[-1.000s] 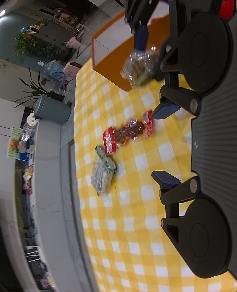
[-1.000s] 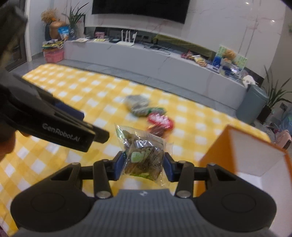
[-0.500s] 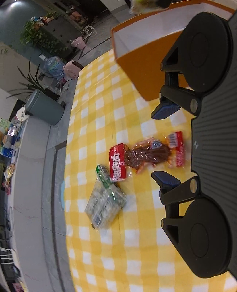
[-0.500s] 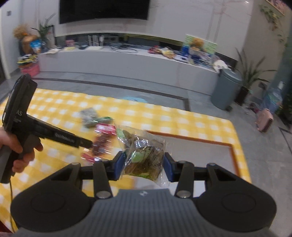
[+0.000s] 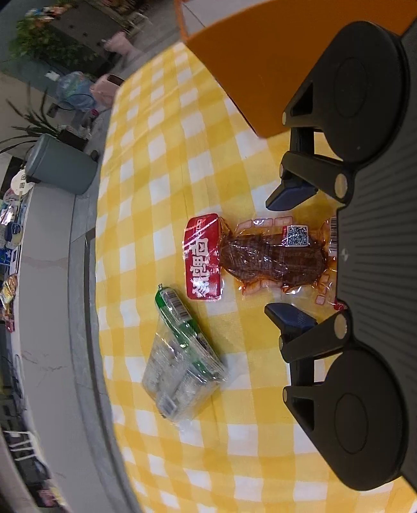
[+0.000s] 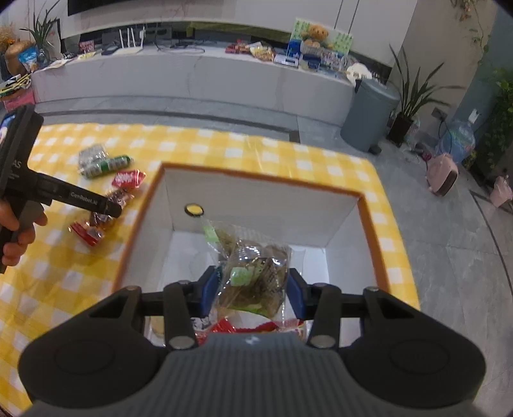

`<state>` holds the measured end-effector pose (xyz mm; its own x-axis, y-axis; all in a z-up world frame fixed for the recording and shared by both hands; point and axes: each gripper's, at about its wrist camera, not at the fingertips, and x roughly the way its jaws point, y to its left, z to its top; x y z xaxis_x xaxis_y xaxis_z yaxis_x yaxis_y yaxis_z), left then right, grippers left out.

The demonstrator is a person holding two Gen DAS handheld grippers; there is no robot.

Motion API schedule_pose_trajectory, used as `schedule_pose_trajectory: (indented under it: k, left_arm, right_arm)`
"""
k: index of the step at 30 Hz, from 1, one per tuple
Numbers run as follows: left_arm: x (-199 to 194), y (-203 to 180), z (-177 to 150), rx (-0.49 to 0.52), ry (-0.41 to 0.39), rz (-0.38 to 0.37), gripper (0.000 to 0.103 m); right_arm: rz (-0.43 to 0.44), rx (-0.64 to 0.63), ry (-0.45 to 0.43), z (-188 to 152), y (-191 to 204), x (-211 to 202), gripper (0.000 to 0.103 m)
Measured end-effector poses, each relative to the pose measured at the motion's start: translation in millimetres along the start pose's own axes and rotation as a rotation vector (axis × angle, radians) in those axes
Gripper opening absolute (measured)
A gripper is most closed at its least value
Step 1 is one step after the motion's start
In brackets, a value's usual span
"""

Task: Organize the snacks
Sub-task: 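Drop the clear bag into the box with the right tool while the left grasps the meat packet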

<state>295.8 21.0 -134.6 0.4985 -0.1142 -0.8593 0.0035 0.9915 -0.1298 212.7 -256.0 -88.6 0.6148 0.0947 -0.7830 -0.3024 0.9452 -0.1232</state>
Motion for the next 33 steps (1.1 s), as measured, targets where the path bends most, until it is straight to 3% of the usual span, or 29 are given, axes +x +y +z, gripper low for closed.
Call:
schedule_pose_trajectory:
  k: [6, 8, 11, 23, 30, 33]
  left_arm:
    - [6.1, -23.7, -6.9, 0.129, -0.006, 0.094, 0.085]
    - [5.6, -21.0, -6.8, 0.118, -0.004, 0.081, 0.085]
    - [2.6, -19.6, -6.1, 0.124, -0.002, 0.075, 0.075]
    - [-11.4, -3.2, -14.8, 0.053, -0.017, 0.009, 0.071]
    - [-32.4, 5.7, -22.1, 0.005, -0.028, -0.032, 0.07]
    - [-45.9, 6.2, -25.2, 0.001, -0.045, -0.051, 0.07]
  right_arm:
    - [0.052, 0.032, 0.073, -1.5, -9.9, 27.3, 0.045]
    - [0.058, 0.05, 0.093, -0.6, -14.5, 35.8, 0.045]
    - [0.06, 0.063, 0.124, 1.7, -21.8, 47.8, 0.045]
    - [0.019, -0.014, 0.222, 4.1, -23.0, 91.4, 0.048]
    - [0.01, -0.033, 0.243, 4.3, -17.1, 97.0, 0.059]
    - [0.002, -0.026, 0.222, 5.5, -18.1, 89.5, 0.074]
